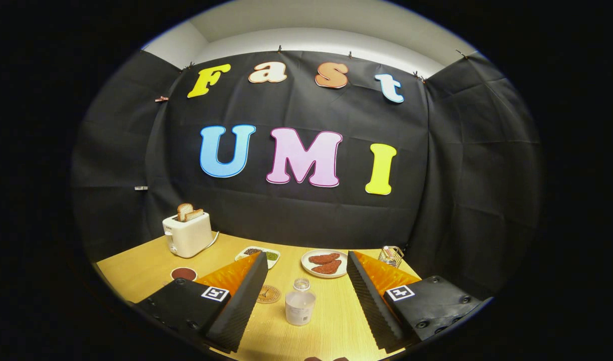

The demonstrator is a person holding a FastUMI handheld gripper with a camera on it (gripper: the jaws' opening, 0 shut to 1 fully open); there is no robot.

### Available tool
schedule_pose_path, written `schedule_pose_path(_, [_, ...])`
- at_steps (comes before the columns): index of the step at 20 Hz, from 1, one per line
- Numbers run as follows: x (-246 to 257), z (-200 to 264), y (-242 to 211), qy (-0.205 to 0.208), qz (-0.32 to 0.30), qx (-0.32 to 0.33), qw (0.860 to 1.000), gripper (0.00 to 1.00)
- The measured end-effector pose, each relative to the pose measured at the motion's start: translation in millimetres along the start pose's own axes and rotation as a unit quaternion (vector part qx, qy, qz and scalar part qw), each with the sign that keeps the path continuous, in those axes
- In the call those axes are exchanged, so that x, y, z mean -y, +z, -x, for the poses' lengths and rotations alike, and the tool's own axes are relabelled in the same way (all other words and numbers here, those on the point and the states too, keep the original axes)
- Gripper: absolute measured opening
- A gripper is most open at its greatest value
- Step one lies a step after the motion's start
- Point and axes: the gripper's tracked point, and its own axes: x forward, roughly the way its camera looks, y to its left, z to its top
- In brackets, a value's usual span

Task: Take the bottle from table, then pour the juice into the cup, finally place the bottle on the coaster

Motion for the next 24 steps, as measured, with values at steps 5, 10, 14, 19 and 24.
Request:
schedule_pose_path(5, [-8.2, -8.4, -17.5, 0.014, 0.000, -0.011, 1.000, 0.97])
schedule_pose_path(10, [-15.1, -24.3, -39.8, 0.030, 0.001, -0.022, 0.999, 0.97])
schedule_pose_path(14, [-21.1, -37.7, -61.8, 0.044, -0.005, -0.036, 0.998, 0.97])
schedule_pose_path(19, [-17.6, -58.6, -92.7, 0.047, -0.010, -0.054, 0.997, 0.97])
schedule_pose_path(24, [-2.0, -81.6, -123.4, 0.035, -0.009, -0.070, 0.997, 0.98])
